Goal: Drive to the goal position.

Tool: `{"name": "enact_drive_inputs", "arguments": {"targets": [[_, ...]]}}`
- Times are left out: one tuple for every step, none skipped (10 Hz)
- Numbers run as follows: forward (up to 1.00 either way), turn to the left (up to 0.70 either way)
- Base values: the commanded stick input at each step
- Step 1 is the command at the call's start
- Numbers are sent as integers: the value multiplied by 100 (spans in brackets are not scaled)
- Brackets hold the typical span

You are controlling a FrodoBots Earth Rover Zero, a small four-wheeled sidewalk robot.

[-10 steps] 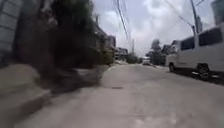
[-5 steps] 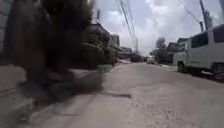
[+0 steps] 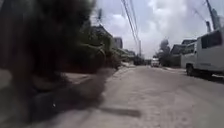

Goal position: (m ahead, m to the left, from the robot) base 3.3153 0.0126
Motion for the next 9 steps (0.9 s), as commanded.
{"name": "enact_drive_inputs", "arguments": {"targets": [[100, -40], [100, -40], [100, -40], [100, -11], [100, -1], [100, -2], [100, -2], [100, -2], [100, -2]]}}
